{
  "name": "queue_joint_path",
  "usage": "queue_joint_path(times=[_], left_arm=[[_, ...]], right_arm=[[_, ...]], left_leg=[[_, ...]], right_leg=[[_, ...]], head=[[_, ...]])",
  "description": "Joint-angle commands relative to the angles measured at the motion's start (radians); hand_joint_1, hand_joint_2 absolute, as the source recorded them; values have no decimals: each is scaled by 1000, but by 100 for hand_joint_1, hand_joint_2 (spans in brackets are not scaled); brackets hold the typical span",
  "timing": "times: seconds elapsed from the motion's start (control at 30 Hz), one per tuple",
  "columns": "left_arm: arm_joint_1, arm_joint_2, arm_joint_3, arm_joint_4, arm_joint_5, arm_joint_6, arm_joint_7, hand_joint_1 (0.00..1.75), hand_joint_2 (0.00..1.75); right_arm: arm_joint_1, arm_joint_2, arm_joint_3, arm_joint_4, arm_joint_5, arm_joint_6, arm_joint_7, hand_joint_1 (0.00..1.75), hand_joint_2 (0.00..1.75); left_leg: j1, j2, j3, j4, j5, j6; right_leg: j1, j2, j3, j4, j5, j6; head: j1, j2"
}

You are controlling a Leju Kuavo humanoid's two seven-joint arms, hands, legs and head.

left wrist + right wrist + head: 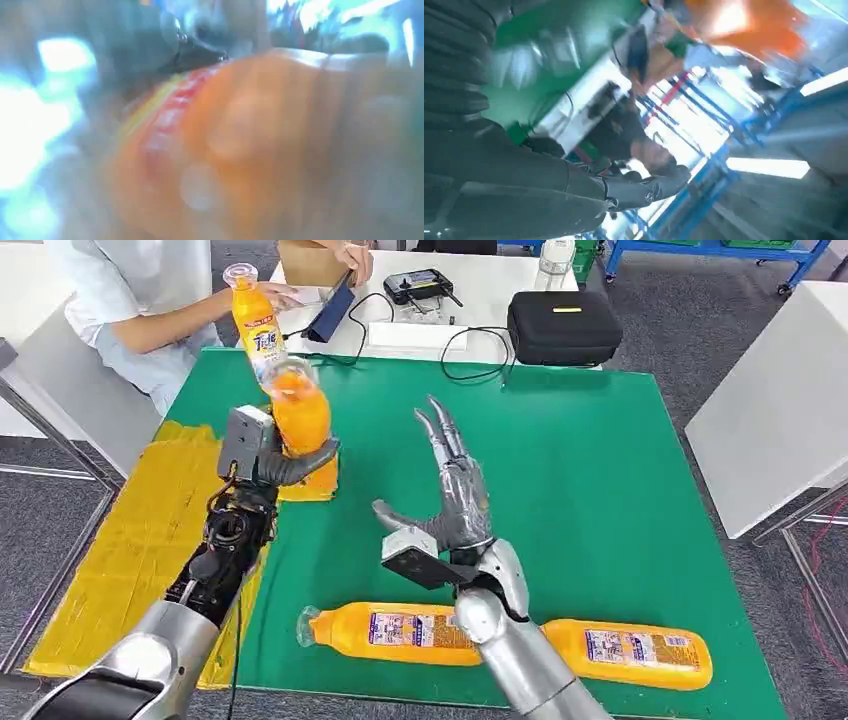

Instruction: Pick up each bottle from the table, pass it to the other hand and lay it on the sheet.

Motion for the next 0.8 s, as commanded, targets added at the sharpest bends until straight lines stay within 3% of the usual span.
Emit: queue_joint_path(times=[0.03,0.2,0.33,0.5,0.63,0.8], left_arm=[[-7,47,-1,-59,-268,174,34,175,175],[-24,108,37,-19,-620,321,70,175,175],[-32,121,63,6,-668,324,60,175,175],[-54,227,39,106,-923,407,111,175,175],[-73,288,17,190,-1052,392,133,175,175],[-73,312,25,240,-1063,375,126,175,175]], right_arm=[[141,-91,-22,-370,-140,20,-49,0,175],[217,-113,-84,-478,-359,142,-102,0,175],[231,-115,-105,-488,-392,171,-111,0,175],[268,-152,-171,-520,-528,238,-121,0,175],[266,-156,-205,-518,-579,272,-129,0,175],[251,-156,-204,-507,-587,283,-126,0,175]], left_leg=[[0,-2,3,0,-2,0],[0,-1,1,0,-1,-1],[0,0,2,0,-1,-1],[0,0,5,-1,-2,-1],[0,2,4,-1,-2,-1],[0,2,2,0,-1,-1]], right_leg=[[-1,3,4,0,-3,-1],[0,3,1,0,-1,-1],[0,4,1,0,-1,-1],[-1,5,4,-1,-2,-2],[0,7,2,0,-1,-1],[0,6,0,0,-1,-1]], head=[[0,0],[0,0],[0,0],[0,0],[0,0],[0,0]])
